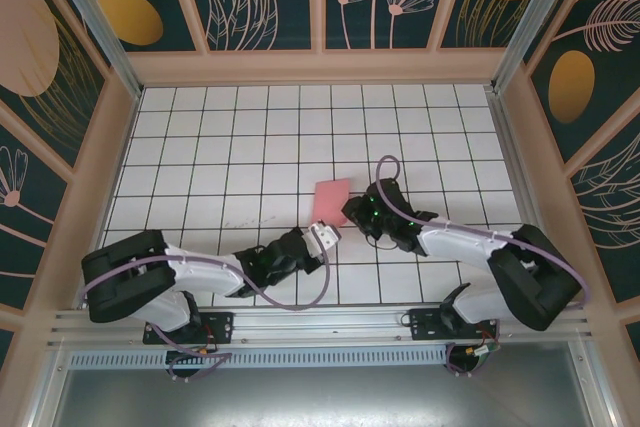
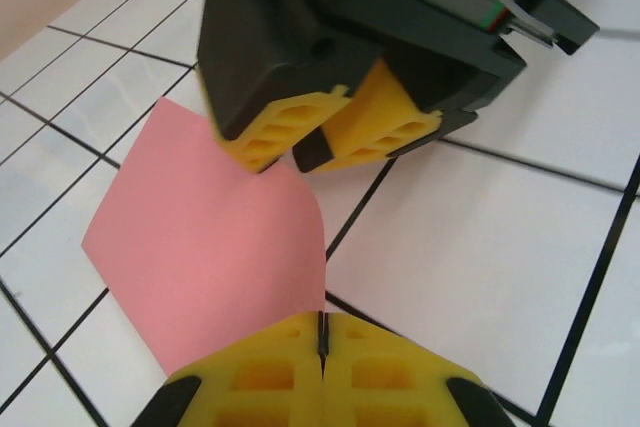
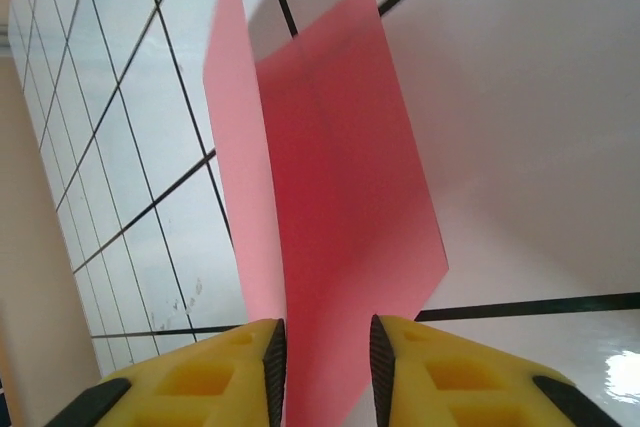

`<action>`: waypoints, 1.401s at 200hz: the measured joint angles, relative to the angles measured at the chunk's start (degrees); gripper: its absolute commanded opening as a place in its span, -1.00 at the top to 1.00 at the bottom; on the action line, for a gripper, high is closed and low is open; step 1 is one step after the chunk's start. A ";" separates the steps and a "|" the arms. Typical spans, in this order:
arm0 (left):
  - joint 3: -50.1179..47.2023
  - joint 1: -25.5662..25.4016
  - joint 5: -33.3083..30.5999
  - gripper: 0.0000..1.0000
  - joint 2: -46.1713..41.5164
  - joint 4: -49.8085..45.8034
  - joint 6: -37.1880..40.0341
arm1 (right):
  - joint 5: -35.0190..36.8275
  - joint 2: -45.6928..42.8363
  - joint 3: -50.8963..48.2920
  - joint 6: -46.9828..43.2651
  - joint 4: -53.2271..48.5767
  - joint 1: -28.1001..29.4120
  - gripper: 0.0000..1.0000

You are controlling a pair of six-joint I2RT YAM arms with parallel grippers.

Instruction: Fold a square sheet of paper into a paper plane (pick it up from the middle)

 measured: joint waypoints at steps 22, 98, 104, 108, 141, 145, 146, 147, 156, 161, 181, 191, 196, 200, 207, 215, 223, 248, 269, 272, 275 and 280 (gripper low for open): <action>0.04 2.91 5.62 0.89 -1.92 -1.46 -3.76 | 0.81 -3.58 0.02 -1.95 -2.43 -1.22 0.33; 5.35 9.73 23.82 0.86 1.73 -8.61 -15.52 | 0.33 -5.53 1.07 -7.78 -4.90 -2.05 0.35; 5.35 10.47 25.22 0.86 1.99 -8.66 -16.44 | -0.09 -5.18 1.46 -8.15 -4.96 -2.05 0.36; 5.35 10.99 26.23 0.86 2.14 -8.66 -16.98 | -0.35 -4.83 1.84 -8.59 -4.96 -2.05 0.38; 5.35 14.27 32.72 0.85 4.00 -8.55 -20.94 | -2.54 -0.76 5.35 -11.67 -5.18 -2.05 0.49; 5.35 14.49 33.22 0.85 4.20 -8.55 -21.22 | -2.84 -0.20 5.75 -11.98 -5.11 -2.05 0.50; 5.35 14.60 33.44 0.85 4.28 -8.55 -21.42 | -3.02 0.00 5.90 -12.22 -5.14 -2.05 0.50; 5.35 14.67 33.55 0.85 4.33 -8.52 -21.49 | -3.10 0.09 5.99 -12.26 -5.14 -2.05 0.51; 5.35 15.30 34.82 0.85 4.74 -8.55 -22.34 | -3.67 1.29 6.82 -12.74 -5.18 -2.05 0.52; 5.35 15.61 35.50 0.85 4.98 -8.52 -22.77 | -4.07 2.08 7.37 -13.22 -5.25 -2.05 0.53; 5.35 16.79 37.81 0.84 5.53 -8.46 -24.33 | -5.16 5.49 9.42 -14.47 -5.33 -2.05 0.57; 5.35 17.35 38.93 0.84 5.66 -8.37 -24.85 | -5.46 7.37 10.56 -15.06 -5.44 -2.05 0.60; 5.35 17.62 39.45 0.84 5.75 -8.28 -25.22 | -5.49 8.35 11.26 -15.30 -5.73 -2.05 0.60; 5.35 17.75 39.82 0.83 5.84 -8.17 -25.40 | -5.49 9.18 11.82 -15.56 -5.88 -2.05 0.61; 5.35 18.03 40.35 0.83 5.92 -8.04 -25.77 | -5.46 10.43 12.70 -15.78 -6.25 -2.05 0.61; 5.35 18.21 40.76 0.83 5.95 -8.00 -26.10 | -5.44 11.65 13.51 -16.20 -6.47 -2.16 0.62; 5.35 18.32 41.24 0.83 5.95 -8.00 -26.34 | -5.44 12.83 14.23 -16.57 -6.64 -2.34 0.63; 5.35 18.36 41.92 0.82 5.95 -7.87 -26.93 | -5.49 16.55 16.26 -17.77 -6.91 -3.45 0.65; 5.33 18.40 42.21 0.81 6.03 -7.87 -27.30 | -5.42 19.76 18.56 -19.34 -8.04 -3.93 0.66; 5.33 18.40 42.21 0.81 6.08 -7.85 -27.32 | -5.40 20.17 18.86 -19.67 -8.24 -3.93 0.66; 5.33 18.40 42.21 0.81 6.16 -7.85 -27.34 | -5.40 20.52 19.17 -19.89 -8.46 -4.02 0.66; 5.33 18.40 42.21 0.80 6.25 -7.85 -27.43 | -5.42 21.22 19.76 -20.37 -8.85 -4.11 0.66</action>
